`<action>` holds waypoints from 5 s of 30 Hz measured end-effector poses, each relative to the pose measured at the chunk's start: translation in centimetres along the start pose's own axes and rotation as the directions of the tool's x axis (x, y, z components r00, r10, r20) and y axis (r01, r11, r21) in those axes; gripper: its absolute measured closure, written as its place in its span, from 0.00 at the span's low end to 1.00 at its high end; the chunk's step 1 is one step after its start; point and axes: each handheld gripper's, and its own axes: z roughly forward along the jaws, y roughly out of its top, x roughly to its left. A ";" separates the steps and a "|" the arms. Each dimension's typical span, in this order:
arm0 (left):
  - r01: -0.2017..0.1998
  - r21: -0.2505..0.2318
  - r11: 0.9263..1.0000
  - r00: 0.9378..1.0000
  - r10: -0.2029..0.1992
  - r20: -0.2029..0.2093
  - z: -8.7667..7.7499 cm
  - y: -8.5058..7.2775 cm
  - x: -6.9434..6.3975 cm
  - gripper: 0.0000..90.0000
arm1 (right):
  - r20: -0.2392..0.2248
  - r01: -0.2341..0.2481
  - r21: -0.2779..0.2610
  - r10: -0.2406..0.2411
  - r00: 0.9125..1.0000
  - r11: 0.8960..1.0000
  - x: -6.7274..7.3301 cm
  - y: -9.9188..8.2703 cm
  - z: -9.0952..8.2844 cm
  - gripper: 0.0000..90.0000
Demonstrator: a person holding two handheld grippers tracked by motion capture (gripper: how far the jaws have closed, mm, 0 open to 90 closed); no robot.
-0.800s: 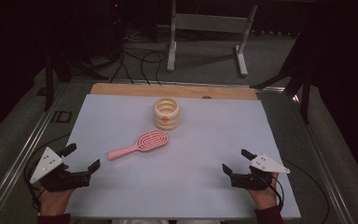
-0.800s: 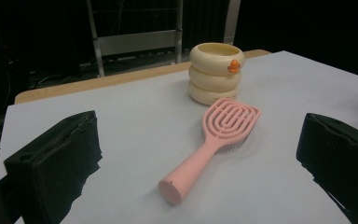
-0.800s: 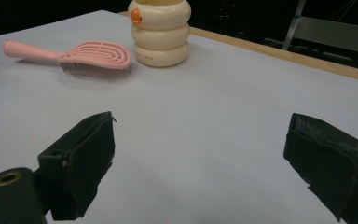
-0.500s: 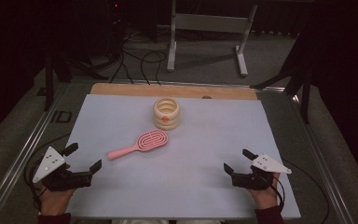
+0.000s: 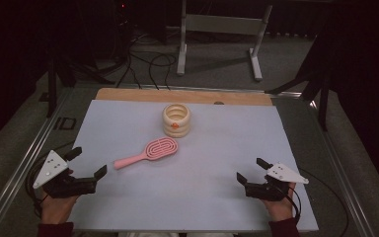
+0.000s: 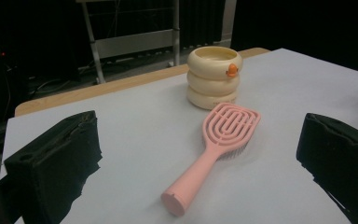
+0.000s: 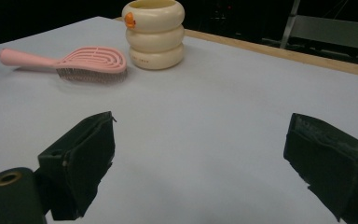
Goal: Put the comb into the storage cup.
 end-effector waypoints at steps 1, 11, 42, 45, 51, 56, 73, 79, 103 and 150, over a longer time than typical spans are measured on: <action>-0.004 0.001 1.000 1.000 0.004 0.001 0.1 0.1 0.0 0.00 | 0.000 0.000 0.000 0.000 1.000 1.000 0.0 0.0 0.0 0.10; -0.032 0.042 0.999 0.999 0.031 0.034 1.8 1.1 0.0 0.00 | 0.004 -0.003 -0.006 0.003 1.000 1.000 -0.1 0.0 0.0 0.10; -0.121 0.165 0.979 0.991 0.108 0.084 6.4 3.4 0.7 0.00 | 0.003 -0.008 0.000 0.008 1.000 1.000 -0.2 -0.2 0.2 0.10; -0.142 0.192 0.971 0.988 0.127 0.090 7.0 3.6 0.6 0.00 | 0.004 -0.011 -0.002 0.011 1.000 1.000 -0.3 -0.2 0.1 0.10; -0.159 0.226 0.961 0.986 0.141 0.095 7.8 3.9 0.8 0.00 | 0.003 -0.013 -0.002 0.013 1.000 1.000 -0.3 -0.2 0.1 0.10; -0.167 0.246 0.955 0.984 0.147 0.097 8.4 4.1 0.9 0.00 | 0.002 -0.013 0.000 0.013 1.000 1.000 -0.3 -0.2 0.2 0.10; -0.213 0.336 0.918 0.976 0.185 0.115 10.4 4.3 0.8 0.00 | 0.002 -0.017 0.007 0.017 1.000 1.000 -0.4 -0.3 0.3 0.10; -0.215 0.356 0.910 0.976 0.183 0.120 11.1 4.5 0.8 0.00 | 0.000 -0.016 0.008 0.016 1.000 1.000 -0.4 -0.3 0.3 0.10; -0.221 0.424 0.879 0.975 0.185 0.125 13.4 5.1 1.0 0.00 | 0.000 -0.019 0.011 0.019 1.000 1.000 -0.5 -0.4 0.4 0.10; -0.257 0.540 0.802 0.964 0.169 0.208 17.1 3.2 -0.2 0.00 | -0.002 -0.020 0.015 0.020 1.000 1.000 -0.5 -0.5 0.4 0.10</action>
